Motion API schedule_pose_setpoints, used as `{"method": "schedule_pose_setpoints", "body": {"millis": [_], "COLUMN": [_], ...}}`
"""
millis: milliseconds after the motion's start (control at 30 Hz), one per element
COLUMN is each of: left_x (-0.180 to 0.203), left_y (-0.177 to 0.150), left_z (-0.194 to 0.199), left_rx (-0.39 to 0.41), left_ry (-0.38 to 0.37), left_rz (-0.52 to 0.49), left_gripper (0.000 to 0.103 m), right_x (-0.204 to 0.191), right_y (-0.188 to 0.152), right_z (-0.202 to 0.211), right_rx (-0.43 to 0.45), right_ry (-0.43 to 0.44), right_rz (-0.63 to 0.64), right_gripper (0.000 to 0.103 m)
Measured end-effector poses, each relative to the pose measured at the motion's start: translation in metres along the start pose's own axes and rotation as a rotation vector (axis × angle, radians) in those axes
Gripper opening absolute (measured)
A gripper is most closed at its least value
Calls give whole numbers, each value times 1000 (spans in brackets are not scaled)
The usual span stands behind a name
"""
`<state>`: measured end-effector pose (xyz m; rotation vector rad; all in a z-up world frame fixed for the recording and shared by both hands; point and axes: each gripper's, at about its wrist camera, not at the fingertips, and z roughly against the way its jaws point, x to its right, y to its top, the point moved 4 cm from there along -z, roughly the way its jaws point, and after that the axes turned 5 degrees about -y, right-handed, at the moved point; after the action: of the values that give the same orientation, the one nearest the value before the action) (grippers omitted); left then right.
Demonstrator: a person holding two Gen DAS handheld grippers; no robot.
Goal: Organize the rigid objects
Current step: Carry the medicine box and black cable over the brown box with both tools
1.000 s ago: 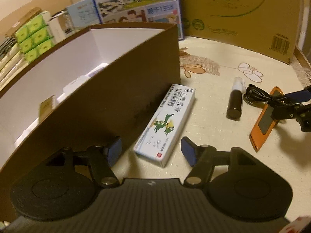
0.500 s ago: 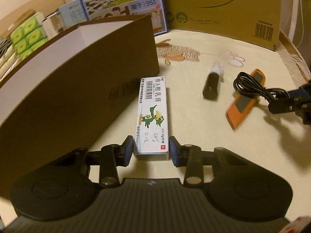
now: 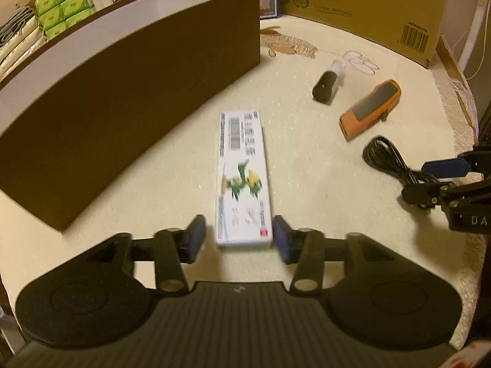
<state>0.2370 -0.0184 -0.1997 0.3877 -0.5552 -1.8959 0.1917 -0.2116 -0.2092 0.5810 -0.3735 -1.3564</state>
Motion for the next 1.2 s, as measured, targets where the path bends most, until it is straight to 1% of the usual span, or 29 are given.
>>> {"method": "schedule_pose_setpoints", "body": {"millis": [133, 233, 300, 333, 367, 400, 433, 467, 500, 633, 733, 967, 1067, 1200], "left_x": [1, 2, 2, 2, 3, 3, 3, 3, 3, 2, 0, -11, -18, -33], "left_y": [15, 25, 29, 30, 31, 32, 32, 32, 32, 30, 26, 26, 30, 39], "left_z": [-7, -19, -26, -28, -31, -35, -37, -39, -39, -35, -24, 14, 37, 69], "left_rx": [14, 4, -4, -6, -11, -17, -20, -20, -19, -11, 2, 58, 99, 156], "left_ry": [-16, -6, 9, 11, 14, 15, 17, 14, 13, 12, 3, 9, 22, 50], "left_rz": [-6, -16, -25, -26, -26, -26, -26, -27, -28, -17, -11, 14, 22, 36], "left_gripper": [50, 50, 50, 49, 49, 49, 46, 38, 35, 34, 34, 34, 34, 34], "right_x": [-3, -5, -7, -8, -8, -9, -10, -10, -11, -13, -13, -26, -35, -51], "right_y": [13, 17, 19, 19, 19, 19, 20, 20, 20, 20, 23, 43, 59, 90], "right_z": [-12, -24, -27, -28, -28, -28, -28, -27, -27, -24, -20, -3, 6, 17], "right_rx": [-6, -34, -34, -34, -33, -32, -32, -33, -32, -37, -41, -6, 23, 81], "right_ry": [-1, -11, -15, -21, -23, -21, -16, -15, -18, -16, 12, 86, 125, 173], "right_rz": [40, 60, 66, 71, 77, 81, 83, 86, 91, 89, 65, 53, 56, 81], "right_gripper": [41, 40, 39, 36, 30, 28, 21, 19, 19, 17, 17, 17, 17, 17]}}
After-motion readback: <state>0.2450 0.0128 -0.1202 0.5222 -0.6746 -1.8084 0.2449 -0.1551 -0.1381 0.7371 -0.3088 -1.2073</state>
